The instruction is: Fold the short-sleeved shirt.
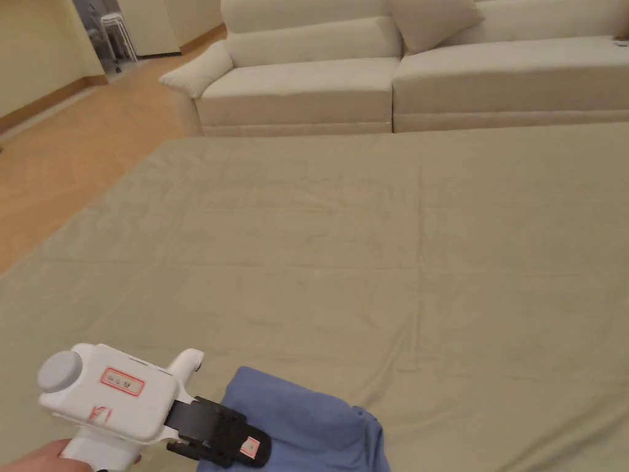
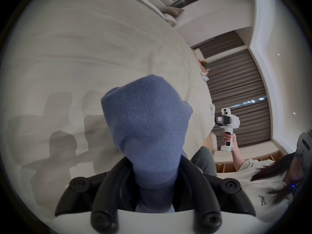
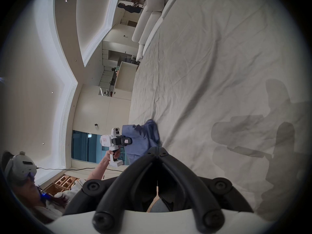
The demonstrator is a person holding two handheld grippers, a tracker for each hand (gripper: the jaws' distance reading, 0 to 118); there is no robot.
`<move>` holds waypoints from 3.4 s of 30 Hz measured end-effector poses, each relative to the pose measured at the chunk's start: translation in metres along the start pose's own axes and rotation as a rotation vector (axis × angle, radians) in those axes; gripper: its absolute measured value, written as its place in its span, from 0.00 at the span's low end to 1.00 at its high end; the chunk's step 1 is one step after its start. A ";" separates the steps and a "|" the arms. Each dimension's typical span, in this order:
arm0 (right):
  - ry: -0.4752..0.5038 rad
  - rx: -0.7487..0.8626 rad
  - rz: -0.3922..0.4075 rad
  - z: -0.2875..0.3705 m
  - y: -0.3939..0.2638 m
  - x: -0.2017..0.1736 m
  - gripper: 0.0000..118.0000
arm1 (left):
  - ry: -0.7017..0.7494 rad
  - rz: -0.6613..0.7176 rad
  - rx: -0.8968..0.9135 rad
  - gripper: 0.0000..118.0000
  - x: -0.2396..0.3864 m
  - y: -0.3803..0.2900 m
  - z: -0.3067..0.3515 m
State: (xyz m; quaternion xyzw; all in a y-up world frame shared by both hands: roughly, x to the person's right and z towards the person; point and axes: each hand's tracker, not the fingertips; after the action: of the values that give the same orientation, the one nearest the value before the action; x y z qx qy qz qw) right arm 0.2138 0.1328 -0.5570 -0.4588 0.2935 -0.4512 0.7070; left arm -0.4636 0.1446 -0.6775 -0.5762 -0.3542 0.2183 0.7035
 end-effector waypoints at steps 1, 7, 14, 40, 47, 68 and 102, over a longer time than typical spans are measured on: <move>0.000 0.002 -0.003 -0.004 0.000 -0.001 0.00 | -0.007 0.016 -0.013 0.18 -0.012 0.000 0.022; -0.035 -0.008 -0.006 -0.025 0.009 0.002 0.00 | 0.163 0.143 -0.046 0.18 -0.058 -0.008 0.101; -0.082 -0.026 -0.049 -0.034 0.007 0.023 0.00 | 0.092 0.302 -0.039 0.19 -0.096 -0.020 0.111; -0.462 0.729 0.753 0.134 -0.017 -0.269 0.00 | 0.731 -0.452 1.225 0.75 0.400 -0.075 0.090; -0.569 1.004 0.970 0.190 -0.074 -0.349 0.00 | 0.695 -0.576 1.392 0.75 0.492 -0.099 0.031; -0.604 1.025 0.968 0.180 -0.074 -0.336 0.00 | 0.752 -0.571 1.294 0.00 0.515 -0.083 -0.001; -0.591 1.047 1.012 0.180 -0.084 -0.356 0.00 | 0.769 -0.556 1.310 0.00 0.520 -0.090 0.015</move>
State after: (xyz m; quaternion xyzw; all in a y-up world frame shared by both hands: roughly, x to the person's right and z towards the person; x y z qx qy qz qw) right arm 0.1823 0.5099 -0.4065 0.0223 0.0157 -0.0132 0.9995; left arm -0.1442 0.5050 -0.4611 0.0273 -0.0182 -0.0149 0.9994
